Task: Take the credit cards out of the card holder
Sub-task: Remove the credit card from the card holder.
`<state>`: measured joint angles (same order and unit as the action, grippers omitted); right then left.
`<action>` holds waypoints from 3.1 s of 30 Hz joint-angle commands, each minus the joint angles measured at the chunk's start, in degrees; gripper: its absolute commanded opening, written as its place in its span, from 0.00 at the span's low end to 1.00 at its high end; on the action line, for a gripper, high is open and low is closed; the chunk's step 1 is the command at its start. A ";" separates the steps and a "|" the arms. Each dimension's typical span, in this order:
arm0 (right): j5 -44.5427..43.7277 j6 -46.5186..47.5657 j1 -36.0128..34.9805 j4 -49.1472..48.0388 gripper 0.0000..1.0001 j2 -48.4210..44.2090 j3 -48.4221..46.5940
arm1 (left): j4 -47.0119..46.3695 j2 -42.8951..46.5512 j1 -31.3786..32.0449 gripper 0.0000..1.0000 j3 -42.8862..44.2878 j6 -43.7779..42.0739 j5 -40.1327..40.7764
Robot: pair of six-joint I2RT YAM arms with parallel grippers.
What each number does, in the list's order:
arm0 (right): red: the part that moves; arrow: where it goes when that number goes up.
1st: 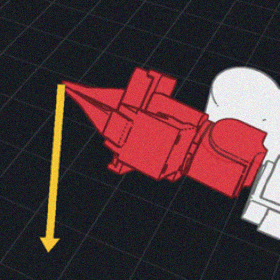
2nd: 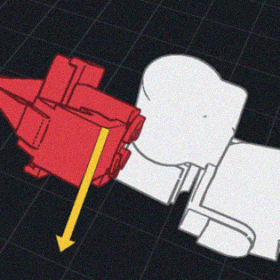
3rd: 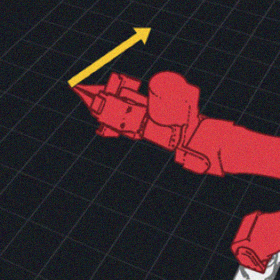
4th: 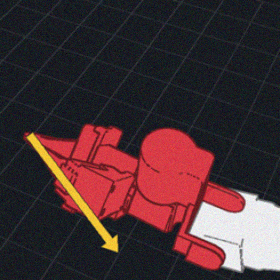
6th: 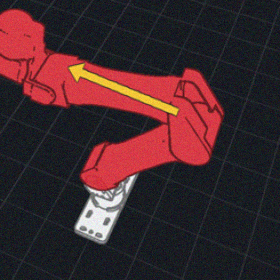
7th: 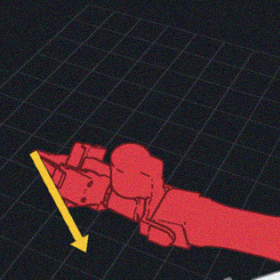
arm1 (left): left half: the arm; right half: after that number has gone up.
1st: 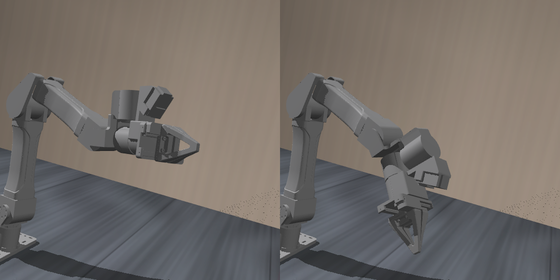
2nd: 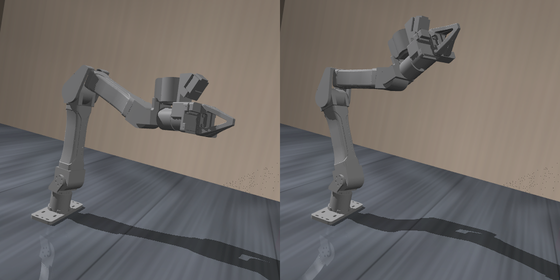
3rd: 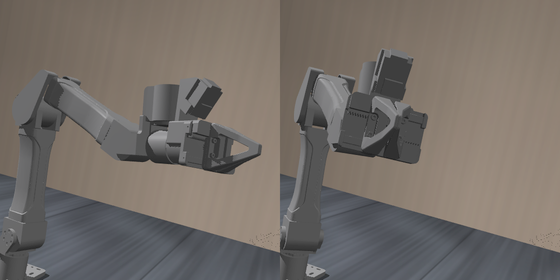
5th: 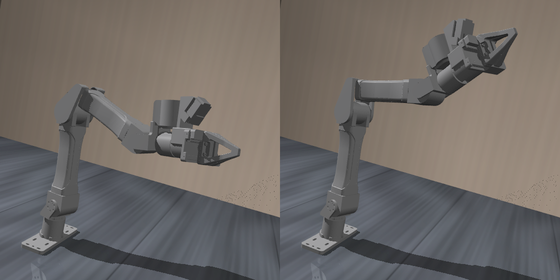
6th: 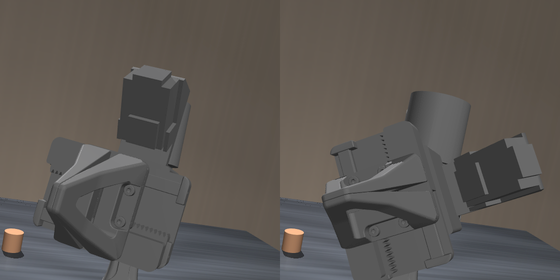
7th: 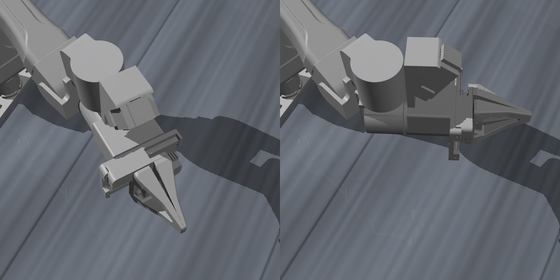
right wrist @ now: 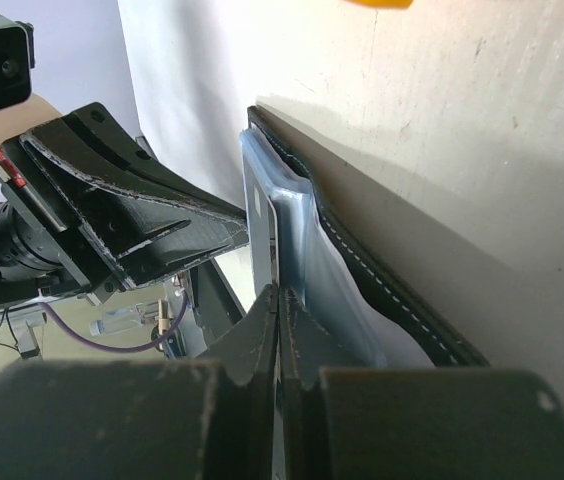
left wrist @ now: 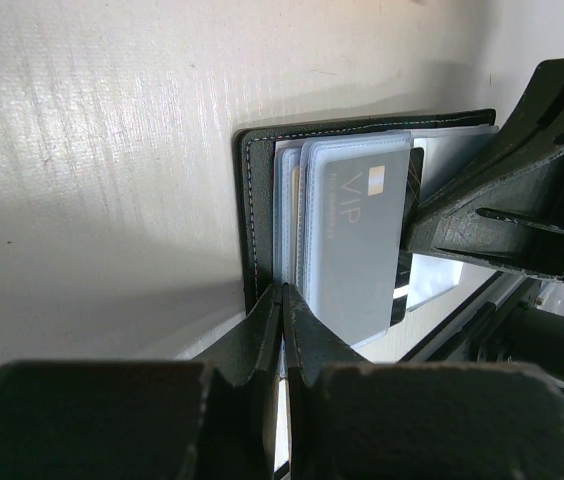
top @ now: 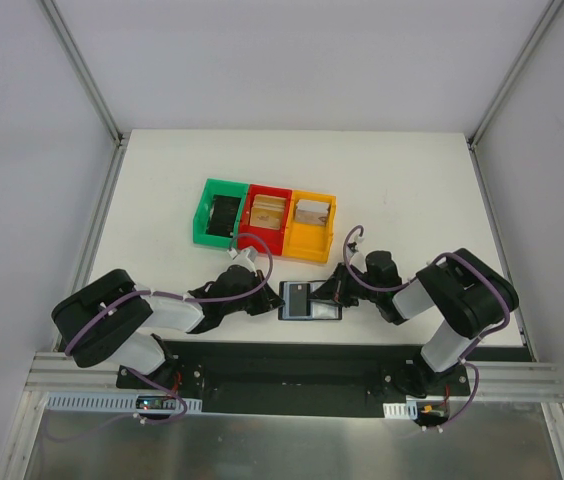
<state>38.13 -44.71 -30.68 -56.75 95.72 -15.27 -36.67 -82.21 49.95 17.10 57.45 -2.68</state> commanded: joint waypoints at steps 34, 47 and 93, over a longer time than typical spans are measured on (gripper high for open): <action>2.39 7.88 4.40 9.81 0.01 -9.50 2.17 | 6.25 0.30 0.76 0.00 -2.16 -0.94 2.24; 2.83 11.48 6.42 15.79 0.01 -13.45 2.61 | 6.52 0.65 0.85 0.00 -2.07 -1.03 2.24; 4.32 21.77 10.90 40.40 0.00 -29.45 -0.55 | 8.63 0.74 0.85 0.35 0.21 -2.52 2.24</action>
<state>41.12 -25.36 -20.36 -20.08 69.10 -13.45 -35.68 -81.25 50.33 17.89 57.43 -2.50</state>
